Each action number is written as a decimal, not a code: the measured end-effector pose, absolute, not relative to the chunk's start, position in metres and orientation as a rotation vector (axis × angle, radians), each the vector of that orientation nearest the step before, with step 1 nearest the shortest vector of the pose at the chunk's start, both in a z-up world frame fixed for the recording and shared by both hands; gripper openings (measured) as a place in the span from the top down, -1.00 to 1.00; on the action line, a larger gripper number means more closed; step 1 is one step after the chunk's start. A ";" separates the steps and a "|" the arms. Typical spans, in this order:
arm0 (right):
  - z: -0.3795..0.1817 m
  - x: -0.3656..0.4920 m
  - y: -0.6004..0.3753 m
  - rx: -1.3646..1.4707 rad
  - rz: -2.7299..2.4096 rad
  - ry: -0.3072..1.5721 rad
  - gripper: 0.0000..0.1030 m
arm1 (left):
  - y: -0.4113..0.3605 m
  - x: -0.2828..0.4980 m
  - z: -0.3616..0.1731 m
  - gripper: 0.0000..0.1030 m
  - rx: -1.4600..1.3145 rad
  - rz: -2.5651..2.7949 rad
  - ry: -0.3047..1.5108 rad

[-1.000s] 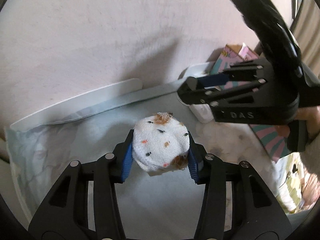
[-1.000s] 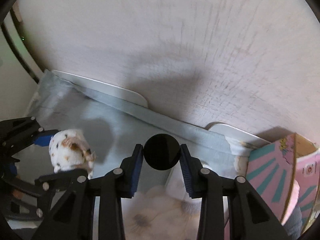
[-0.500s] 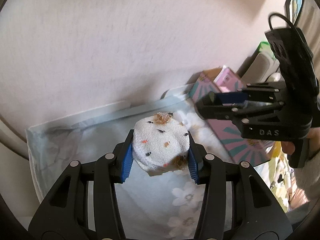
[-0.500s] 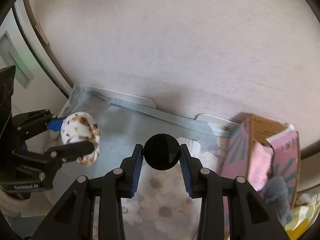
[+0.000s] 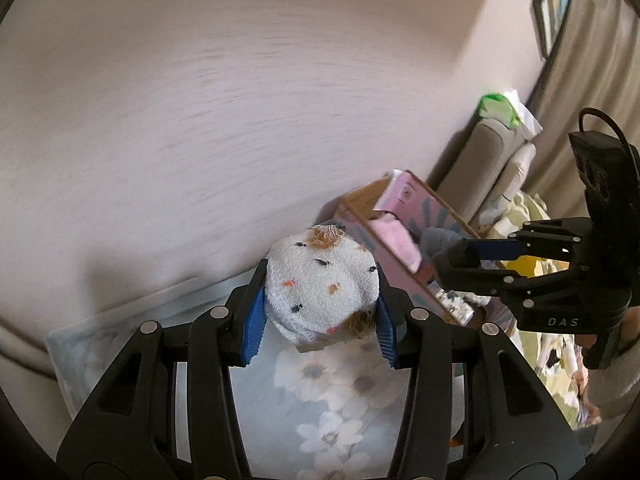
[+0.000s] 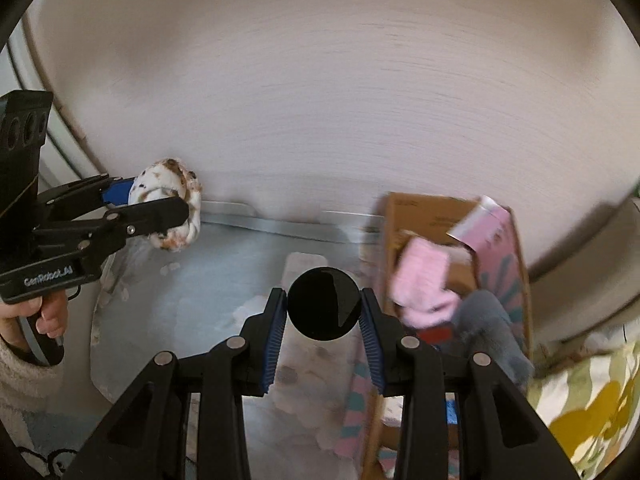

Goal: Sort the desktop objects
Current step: 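Carry fuzzy ball and black cap with both grippers into the box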

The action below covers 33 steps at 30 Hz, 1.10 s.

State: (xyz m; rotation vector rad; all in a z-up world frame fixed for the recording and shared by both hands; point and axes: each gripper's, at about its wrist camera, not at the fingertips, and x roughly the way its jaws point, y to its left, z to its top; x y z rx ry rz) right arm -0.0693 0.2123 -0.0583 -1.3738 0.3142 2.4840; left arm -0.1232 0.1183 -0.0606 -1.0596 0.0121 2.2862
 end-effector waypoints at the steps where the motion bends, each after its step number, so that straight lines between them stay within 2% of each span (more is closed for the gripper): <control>1: -0.057 -0.062 0.217 -1.365 2.472 0.325 0.35 | 0.126 -0.124 -0.057 0.18 -1.053 2.272 0.022; 8: -0.067 -0.012 0.249 -1.332 2.369 0.417 0.35 | 0.194 -0.134 -0.051 0.18 -1.022 2.166 0.067; 22: -0.120 0.032 0.282 -1.378 2.256 0.571 0.35 | 0.337 -0.151 -0.102 0.18 -1.087 1.973 0.265; 33: -0.147 0.024 0.299 -1.465 2.248 0.545 0.35 | 0.365 -0.175 -0.141 0.18 -1.196 1.979 0.260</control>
